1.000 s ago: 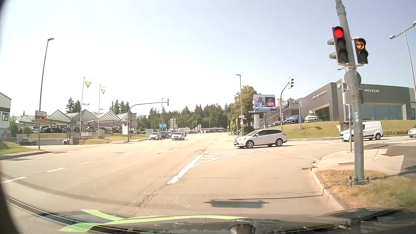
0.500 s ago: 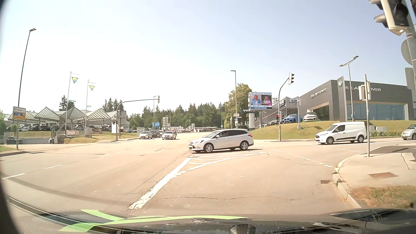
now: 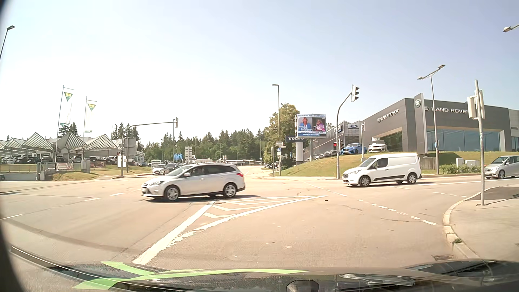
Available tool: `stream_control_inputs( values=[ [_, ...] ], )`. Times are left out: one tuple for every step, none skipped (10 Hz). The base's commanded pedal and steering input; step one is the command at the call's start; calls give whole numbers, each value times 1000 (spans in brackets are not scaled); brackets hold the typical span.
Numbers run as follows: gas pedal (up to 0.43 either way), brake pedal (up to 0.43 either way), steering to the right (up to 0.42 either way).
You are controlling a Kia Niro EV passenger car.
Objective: Follow the waypoints while adhering to traffic rules and regulations
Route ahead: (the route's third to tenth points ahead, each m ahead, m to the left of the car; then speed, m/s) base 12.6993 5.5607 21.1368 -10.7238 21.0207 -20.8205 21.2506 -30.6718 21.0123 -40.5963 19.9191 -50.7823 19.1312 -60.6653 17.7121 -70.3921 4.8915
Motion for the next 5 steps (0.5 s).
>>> stream_control_inputs(
  values=[
    [67,0,94],
    [67,0,102],
    [59,0,120],
    [59,0,132],
    [59,0,139]
  ],
)
